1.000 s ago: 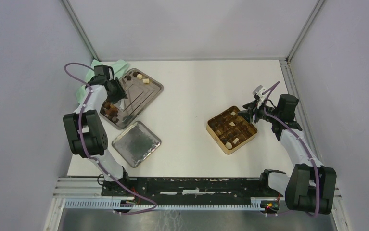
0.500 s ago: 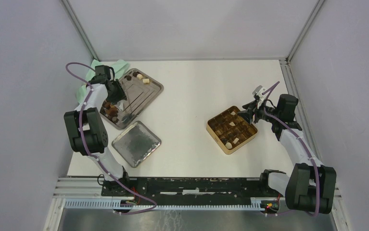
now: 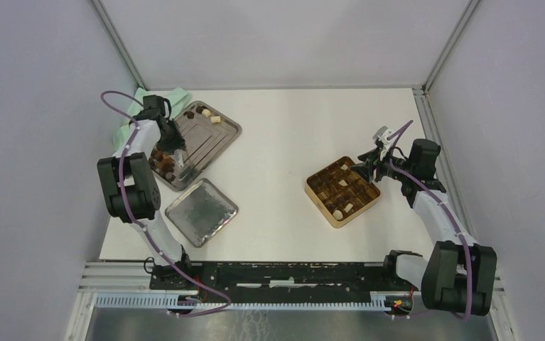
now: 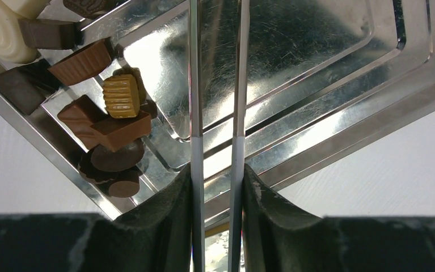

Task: Pack the chocolate
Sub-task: Pick up the fake chocolate from the plate.

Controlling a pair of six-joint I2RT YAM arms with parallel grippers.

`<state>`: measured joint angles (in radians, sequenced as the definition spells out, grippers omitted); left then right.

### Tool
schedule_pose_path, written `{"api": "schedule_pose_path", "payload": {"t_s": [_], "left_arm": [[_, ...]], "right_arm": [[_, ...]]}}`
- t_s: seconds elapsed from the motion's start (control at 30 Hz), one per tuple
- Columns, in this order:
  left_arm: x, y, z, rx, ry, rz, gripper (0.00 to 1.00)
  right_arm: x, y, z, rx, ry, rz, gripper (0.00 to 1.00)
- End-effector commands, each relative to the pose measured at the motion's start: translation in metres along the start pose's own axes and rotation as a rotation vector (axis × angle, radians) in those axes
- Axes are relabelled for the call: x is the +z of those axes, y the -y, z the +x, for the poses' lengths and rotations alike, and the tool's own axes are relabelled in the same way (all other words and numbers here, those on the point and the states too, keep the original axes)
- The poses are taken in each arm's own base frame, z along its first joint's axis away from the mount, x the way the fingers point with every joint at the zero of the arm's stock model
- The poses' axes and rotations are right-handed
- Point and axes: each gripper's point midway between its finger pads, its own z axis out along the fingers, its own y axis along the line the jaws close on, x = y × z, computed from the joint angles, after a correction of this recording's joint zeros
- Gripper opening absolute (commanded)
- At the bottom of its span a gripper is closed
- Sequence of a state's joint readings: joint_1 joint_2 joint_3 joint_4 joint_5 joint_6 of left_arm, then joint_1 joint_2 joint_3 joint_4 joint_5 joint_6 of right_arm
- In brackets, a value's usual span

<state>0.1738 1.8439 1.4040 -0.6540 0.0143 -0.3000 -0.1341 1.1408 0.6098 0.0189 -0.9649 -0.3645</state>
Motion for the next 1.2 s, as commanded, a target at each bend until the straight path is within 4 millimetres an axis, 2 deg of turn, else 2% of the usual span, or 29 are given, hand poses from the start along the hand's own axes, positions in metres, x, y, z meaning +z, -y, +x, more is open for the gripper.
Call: {"api": "schedule_pose_path", "payload": {"t_s": [0.0,0.07,0.3,0.57,0.6,0.73,0.93,1.03,1.17], "left_arm": [[-0.009,-0.001,-0.021,0.079,0.054,-0.026,0.10],[-0.011,0.001,-0.022,0.084,0.059,-0.022,0.02],[-0.039,0.011,-0.031,0.084,0.124,0.022,0.02],[-0.065,0.029,-0.013,0.069,0.144,0.157,0.02],[-0.073,0.033,-0.012,0.064,0.159,0.183,0.02],[-0.092,0.048,0.007,0.048,0.168,0.304,0.02],[-0.138,0.096,0.042,0.098,0.179,0.574,0.02],[-0.164,0.124,0.066,0.159,0.187,0.704,0.02],[-0.198,0.162,0.110,0.256,0.181,0.873,0.02]], "right_arm": [[-0.001,0.006,-0.020,-0.053,0.034,-0.001,0.52],[-0.001,0.006,-0.020,-0.053,0.034,-0.001,0.52],[-0.001,0.006,-0.019,-0.050,0.032,-0.002,0.52],[-0.001,0.008,-0.018,-0.060,0.025,0.004,0.52],[-0.001,0.008,-0.018,-0.063,0.024,0.004,0.52],[-0.001,0.009,-0.017,-0.074,0.019,0.001,0.53],[-0.004,0.006,-0.016,-0.097,0.013,-0.026,0.54],[-0.007,0.005,-0.016,-0.110,0.020,-0.040,0.55],[-0.012,0.007,-0.014,-0.116,0.026,-0.043,0.56]]}}
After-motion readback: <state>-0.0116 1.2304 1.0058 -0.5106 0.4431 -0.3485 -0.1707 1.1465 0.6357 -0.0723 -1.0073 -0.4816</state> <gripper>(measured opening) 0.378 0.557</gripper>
